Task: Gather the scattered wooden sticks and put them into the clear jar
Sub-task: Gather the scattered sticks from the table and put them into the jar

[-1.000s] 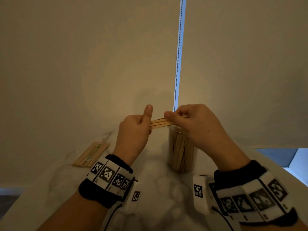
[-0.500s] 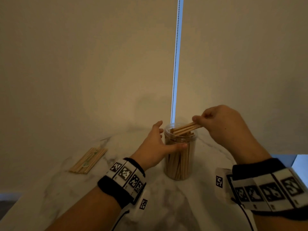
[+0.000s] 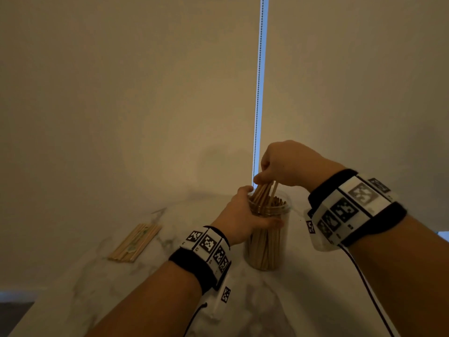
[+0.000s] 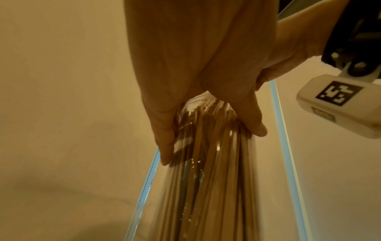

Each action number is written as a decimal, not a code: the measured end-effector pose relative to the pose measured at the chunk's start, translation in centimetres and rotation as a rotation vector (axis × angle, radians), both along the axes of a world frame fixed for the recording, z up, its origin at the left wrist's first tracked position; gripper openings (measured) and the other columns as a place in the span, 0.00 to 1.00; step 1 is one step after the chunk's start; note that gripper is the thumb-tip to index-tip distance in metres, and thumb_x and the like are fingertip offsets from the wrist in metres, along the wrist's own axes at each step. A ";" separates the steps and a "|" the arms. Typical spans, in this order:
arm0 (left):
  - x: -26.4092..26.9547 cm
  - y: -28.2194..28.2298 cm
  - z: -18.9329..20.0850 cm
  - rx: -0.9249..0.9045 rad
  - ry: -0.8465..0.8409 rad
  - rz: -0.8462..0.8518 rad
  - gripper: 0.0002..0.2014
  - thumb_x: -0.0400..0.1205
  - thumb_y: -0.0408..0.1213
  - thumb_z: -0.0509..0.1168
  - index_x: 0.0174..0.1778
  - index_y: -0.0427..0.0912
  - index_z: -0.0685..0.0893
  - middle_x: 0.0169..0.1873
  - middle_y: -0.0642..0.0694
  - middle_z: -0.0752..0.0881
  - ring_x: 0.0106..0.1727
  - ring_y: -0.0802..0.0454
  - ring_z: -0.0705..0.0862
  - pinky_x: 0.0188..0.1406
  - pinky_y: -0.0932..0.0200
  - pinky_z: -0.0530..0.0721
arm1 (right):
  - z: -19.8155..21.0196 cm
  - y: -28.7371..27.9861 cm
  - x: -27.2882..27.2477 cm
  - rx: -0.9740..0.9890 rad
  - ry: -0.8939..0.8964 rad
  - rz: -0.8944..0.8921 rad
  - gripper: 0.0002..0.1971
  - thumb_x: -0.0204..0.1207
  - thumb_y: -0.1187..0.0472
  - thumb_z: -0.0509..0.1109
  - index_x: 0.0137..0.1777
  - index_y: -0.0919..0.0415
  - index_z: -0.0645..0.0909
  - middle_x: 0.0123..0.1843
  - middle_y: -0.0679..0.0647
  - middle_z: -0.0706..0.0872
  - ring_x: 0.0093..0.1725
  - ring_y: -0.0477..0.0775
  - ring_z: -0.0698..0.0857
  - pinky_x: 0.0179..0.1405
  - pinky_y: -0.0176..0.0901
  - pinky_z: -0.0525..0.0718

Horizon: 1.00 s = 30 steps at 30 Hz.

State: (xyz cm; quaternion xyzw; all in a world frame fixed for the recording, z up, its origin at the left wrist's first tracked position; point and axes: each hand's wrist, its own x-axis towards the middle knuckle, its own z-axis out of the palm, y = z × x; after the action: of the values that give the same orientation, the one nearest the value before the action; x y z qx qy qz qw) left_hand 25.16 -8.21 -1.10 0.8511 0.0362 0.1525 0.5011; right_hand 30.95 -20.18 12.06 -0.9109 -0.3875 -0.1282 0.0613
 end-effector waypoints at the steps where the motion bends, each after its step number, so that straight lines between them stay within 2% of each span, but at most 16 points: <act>1: 0.0 0.0 0.0 0.002 0.001 0.000 0.55 0.65 0.49 0.86 0.83 0.45 0.60 0.67 0.52 0.83 0.65 0.56 0.84 0.68 0.52 0.82 | -0.1 0.0 0.0 -0.023 0.002 0.004 0.17 0.75 0.46 0.76 0.33 0.58 0.86 0.30 0.51 0.84 0.33 0.51 0.82 0.33 0.43 0.78; 3: 0.0 0.0 -0.1 -0.001 -0.002 0.004 0.54 0.66 0.48 0.86 0.83 0.45 0.60 0.66 0.52 0.84 0.64 0.58 0.84 0.65 0.57 0.83 | -0.8 0.4 0.3 -0.081 -0.018 0.016 0.15 0.77 0.47 0.74 0.41 0.60 0.86 0.38 0.53 0.87 0.40 0.53 0.84 0.35 0.42 0.78; 6: 0.0 -0.1 -0.1 -0.036 -0.010 -0.005 0.46 0.68 0.40 0.85 0.76 0.48 0.65 0.57 0.57 0.85 0.55 0.68 0.85 0.51 0.70 0.83 | -2.5 1.5 0.7 -0.159 -0.033 0.023 0.13 0.82 0.49 0.69 0.51 0.59 0.79 0.51 0.58 0.87 0.48 0.57 0.84 0.43 0.45 0.82; 7: 0.1 -0.1 -0.1 -0.046 -0.013 -0.006 0.43 0.68 0.38 0.85 0.74 0.49 0.66 0.57 0.57 0.85 0.54 0.67 0.85 0.49 0.70 0.84 | -3.0 1.8 0.8 -0.191 -0.034 0.019 0.12 0.84 0.49 0.66 0.53 0.59 0.78 0.54 0.58 0.87 0.49 0.58 0.84 0.45 0.46 0.82; 9: 0.3 0.0 -0.3 -0.051 -0.022 -0.002 0.43 0.67 0.39 0.86 0.72 0.49 0.66 0.60 0.53 0.85 0.58 0.61 0.86 0.53 0.63 0.86 | -3.7 2.4 0.9 -0.242 0.004 0.015 0.13 0.87 0.51 0.60 0.59 0.60 0.78 0.58 0.59 0.86 0.50 0.59 0.83 0.47 0.46 0.81; 12: 0.4 0.1 -0.3 -0.040 -0.029 0.007 0.46 0.67 0.40 0.86 0.76 0.46 0.65 0.63 0.53 0.84 0.59 0.63 0.85 0.54 0.62 0.87 | -3.9 2.6 1.0 -0.229 0.127 0.027 0.14 0.88 0.55 0.55 0.65 0.62 0.74 0.60 0.61 0.85 0.52 0.60 0.83 0.53 0.50 0.82; 14: 0.4 0.1 -0.3 -0.040 -0.022 0.003 0.48 0.67 0.41 0.86 0.78 0.45 0.64 0.63 0.53 0.84 0.58 0.63 0.85 0.55 0.61 0.87 | -3.3 2.1 0.9 -0.179 0.125 0.034 0.12 0.87 0.56 0.57 0.62 0.62 0.75 0.58 0.60 0.85 0.49 0.59 0.83 0.51 0.51 0.82; 17: 0.2 0.1 -0.1 -0.029 0.004 -0.004 0.47 0.69 0.41 0.85 0.78 0.47 0.62 0.56 0.58 0.84 0.52 0.68 0.83 0.44 0.74 0.81 | -2.5 1.1 0.9 -0.105 0.047 0.049 0.11 0.85 0.57 0.63 0.57 0.62 0.83 0.52 0.58 0.89 0.46 0.56 0.85 0.44 0.44 0.78; 20: 0.1 0.0 -0.1 -0.040 -0.002 -0.005 0.47 0.69 0.41 0.85 0.78 0.47 0.63 0.57 0.57 0.85 0.53 0.68 0.84 0.40 0.78 0.79 | -2.7 0.7 1.2 -0.039 0.034 0.091 0.11 0.84 0.55 0.66 0.53 0.58 0.89 0.46 0.51 0.91 0.43 0.51 0.84 0.43 0.40 0.76; 23: -0.1 -0.2 0.0 -0.051 -0.007 -0.010 0.45 0.69 0.40 0.85 0.76 0.49 0.64 0.55 0.59 0.84 0.50 0.71 0.83 0.38 0.79 0.81 | -4.1 1.2 1.3 -0.103 0.055 0.076 0.15 0.87 0.52 0.61 0.56 0.57 0.88 0.51 0.53 0.91 0.46 0.54 0.85 0.44 0.41 0.75; 26: 0.0 -0.1 -0.2 -0.060 -0.015 -0.017 0.45 0.69 0.38 0.85 0.75 0.46 0.64 0.58 0.55 0.86 0.53 0.69 0.85 0.51 0.68 0.87 | -5.3 1.5 1.6 0.013 0.031 0.058 0.11 0.86 0.50 0.63 0.57 0.55 0.83 0.50 0.52 0.89 0.46 0.53 0.85 0.41 0.40 0.77; 28: 0.0 -0.1 -0.3 -0.068 -0.021 -0.025 0.45 0.69 0.38 0.85 0.77 0.45 0.64 0.58 0.55 0.86 0.53 0.70 0.85 0.47 0.74 0.84 | -5.5 1.2 1.7 0.138 0.028 0.057 0.09 0.83 0.48 0.67 0.50 0.54 0.79 0.43 0.49 0.85 0.41 0.50 0.82 0.35 0.39 0.74; 30: -0.1 -0.1 -0.2 -0.069 -0.020 -0.028 0.47 0.70 0.37 0.85 0.79 0.45 0.61 0.57 0.57 0.84 0.52 0.72 0.83 0.42 0.77 0.81 | -5.5 0.9 1.8 0.171 0.027 0.052 0.11 0.84 0.49 0.66 0.45 0.55 0.79 0.40 0.48 0.82 0.40 0.50 0.80 0.37 0.39 0.73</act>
State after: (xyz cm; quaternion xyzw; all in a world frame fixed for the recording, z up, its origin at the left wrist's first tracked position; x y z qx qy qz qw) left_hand 25.07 -8.32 -1.27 0.8321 0.0247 0.1526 0.5326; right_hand 32.72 -19.26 6.51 -0.8935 -0.3978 -0.1470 0.1475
